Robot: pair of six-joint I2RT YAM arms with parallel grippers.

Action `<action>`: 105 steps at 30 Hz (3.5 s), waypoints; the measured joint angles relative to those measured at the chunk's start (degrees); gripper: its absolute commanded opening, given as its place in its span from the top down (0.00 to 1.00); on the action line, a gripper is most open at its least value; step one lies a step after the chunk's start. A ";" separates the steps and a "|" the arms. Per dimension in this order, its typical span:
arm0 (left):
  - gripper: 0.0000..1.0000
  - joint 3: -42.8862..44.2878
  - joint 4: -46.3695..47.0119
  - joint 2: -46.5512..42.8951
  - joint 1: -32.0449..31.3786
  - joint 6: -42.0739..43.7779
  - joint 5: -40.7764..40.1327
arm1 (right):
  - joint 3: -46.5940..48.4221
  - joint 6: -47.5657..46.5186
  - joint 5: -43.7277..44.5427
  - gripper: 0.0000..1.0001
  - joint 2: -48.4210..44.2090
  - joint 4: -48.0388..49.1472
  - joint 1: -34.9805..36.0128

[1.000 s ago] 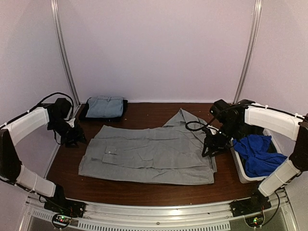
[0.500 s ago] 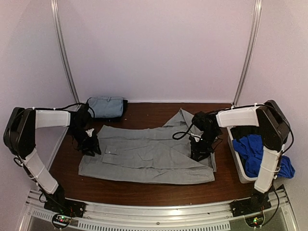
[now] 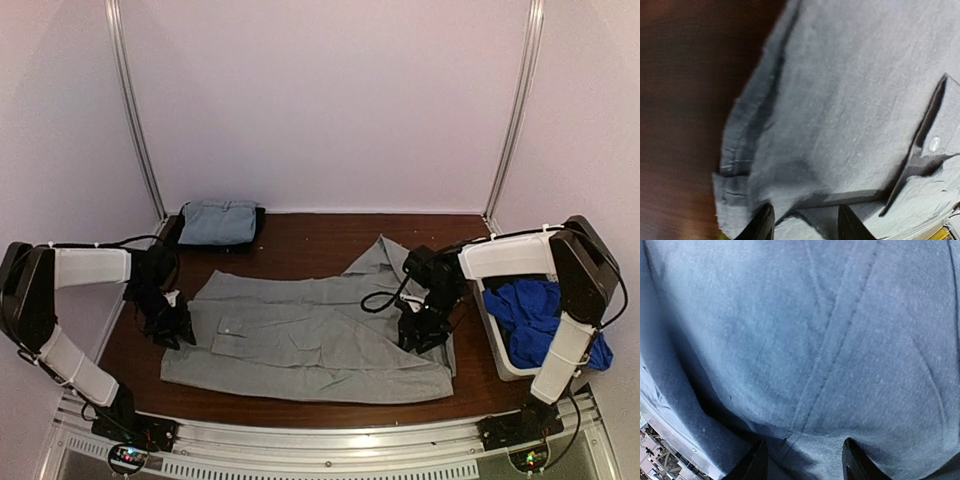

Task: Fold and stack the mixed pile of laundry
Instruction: Smooth out the 1/3-folded shirt at the center of the board, then pick up the 1/3-folded shirt from the center of the board.

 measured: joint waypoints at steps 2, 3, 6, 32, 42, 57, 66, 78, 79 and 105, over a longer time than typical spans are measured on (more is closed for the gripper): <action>0.38 0.04 -0.63 -2.99 0.00 -0.09 0.33 | 0.44 -0.22 0.63 0.46 0.04 -1.27 -1.77; 0.35 0.37 -0.85 -4.26 0.00 -0.11 0.37 | 0.92 -0.31 1.14 0.44 0.22 -1.73 -2.67; 0.26 4.33 -1.38 -6.40 0.13 0.72 0.90 | 5.16 -1.90 1.97 0.36 1.16 -3.67 -5.40; 0.27 33.07 3.91 18.10 0.44 5.03 -1.29 | 44.96 -7.04 21.62 0.23 21.77 -14.67 -21.27; 0.38 36.50 5.49 25.68 3.04 10.99 -2.56 | 53.31 -8.63 16.39 0.39 31.71 -14.19 -23.26; 0.42 43.04 6.88 32.50 4.13 17.49 2.89 | 54.60 -5.81 -8.76 1.00 30.99 -9.86 -23.28; 0.52 43.25 9.49 34.38 4.13 22.99 7.41 | 58.90 8.68 -21.84 1.00 21.46 4.31 -23.30; 1.00 43.65 10.32 36.37 4.13 26.91 10.84 | 60.00 24.61 -28.44 1.00 19.50 17.64 -23.30; 1.00 43.67 10.51 36.35 4.11 27.15 10.93 | 60.06 25.00 -28.48 1.00 19.50 17.84 -23.30; 1.00 30.23 10.99 14.05 4.11 29.53 7.04 | 22.82 31.98 -19.56 1.00 -16.68 23.23 -9.75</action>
